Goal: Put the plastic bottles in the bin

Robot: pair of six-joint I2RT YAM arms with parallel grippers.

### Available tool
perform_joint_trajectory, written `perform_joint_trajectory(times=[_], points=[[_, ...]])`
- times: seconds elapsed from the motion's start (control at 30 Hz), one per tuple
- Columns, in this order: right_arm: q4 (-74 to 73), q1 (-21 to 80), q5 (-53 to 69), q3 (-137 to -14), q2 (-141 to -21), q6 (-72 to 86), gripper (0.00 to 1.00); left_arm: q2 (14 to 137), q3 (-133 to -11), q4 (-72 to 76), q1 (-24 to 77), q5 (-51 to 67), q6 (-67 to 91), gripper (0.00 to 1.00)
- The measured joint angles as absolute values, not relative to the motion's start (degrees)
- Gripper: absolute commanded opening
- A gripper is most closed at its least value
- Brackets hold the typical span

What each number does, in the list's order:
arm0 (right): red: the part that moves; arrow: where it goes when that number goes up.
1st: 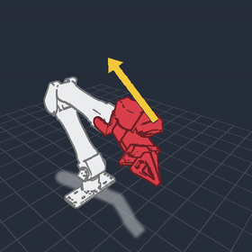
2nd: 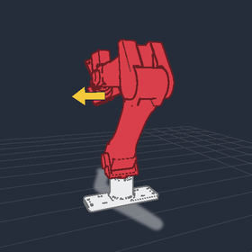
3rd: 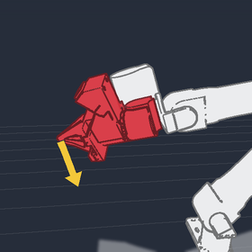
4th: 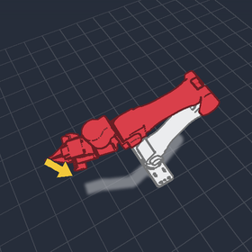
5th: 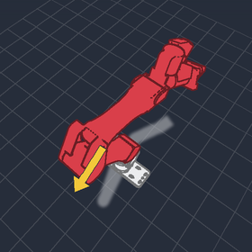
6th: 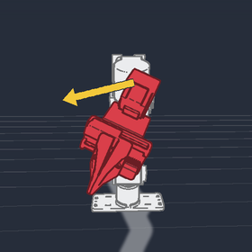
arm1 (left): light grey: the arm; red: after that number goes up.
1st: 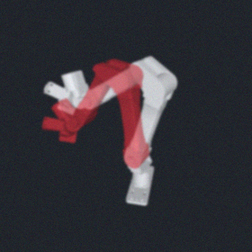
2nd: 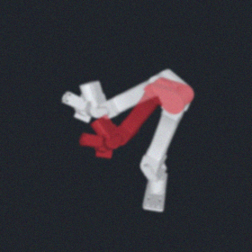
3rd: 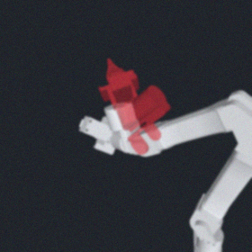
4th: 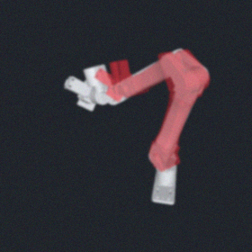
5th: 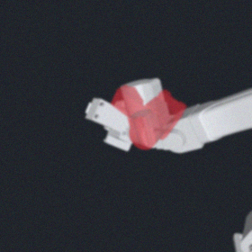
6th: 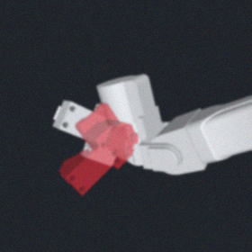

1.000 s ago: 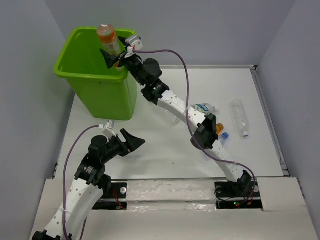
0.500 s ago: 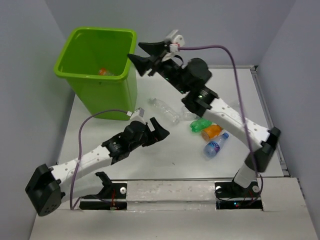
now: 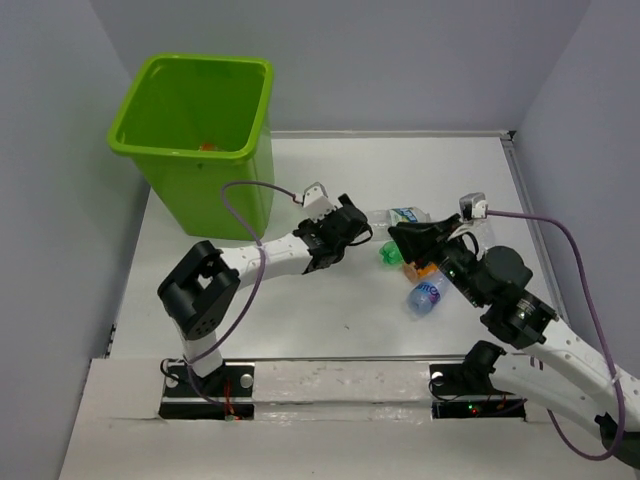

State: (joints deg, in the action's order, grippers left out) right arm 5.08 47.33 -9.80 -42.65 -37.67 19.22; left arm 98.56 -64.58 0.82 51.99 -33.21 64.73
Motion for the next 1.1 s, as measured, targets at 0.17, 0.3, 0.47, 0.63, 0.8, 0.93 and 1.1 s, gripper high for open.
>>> perform_joint_trajectory(times=[0.17, 0.3, 0.47, 0.63, 0.8, 0.93, 1.1], points=[[-6.8, 47.3, -9.9, -37.2, -30.0, 24.6, 0.51, 103.5, -67.0, -3.2, 49.6, -37.0, 65.5, 0.99], [-9.5, 47.3, -9.6, -35.1, -24.9, 27.1, 0.52, 107.0, -70.2, -5.1, 46.6, -37.8, 64.5, 0.99], [-10.9, 47.3, -7.6, -33.6, -24.1, 28.4, 0.52, 110.6, -75.2, -6.2, 44.9, -38.5, 62.0, 0.99], [-12.2, 47.3, -6.5, -33.1, -23.7, 28.6, 0.53, 114.5, -79.6, -7.2, 43.4, -37.8, 60.7, 0.88], [-13.6, 47.3, -6.7, -33.1, -22.8, 28.7, 0.62, 116.5, -79.4, -8.3, 42.0, -37.7, 59.1, 0.75], [-14.6, 47.3, -7.6, -33.2, -23.2, 28.9, 0.68, 116.5, -79.3, -8.4, 41.8, -37.6, 58.3, 0.58], [-15.7, 47.3, -9.7, -33.3, -24.6, 29.0, 0.71, 115.5, -77.2, -6.4, 42.0, -37.6, 57.8, 0.49]])
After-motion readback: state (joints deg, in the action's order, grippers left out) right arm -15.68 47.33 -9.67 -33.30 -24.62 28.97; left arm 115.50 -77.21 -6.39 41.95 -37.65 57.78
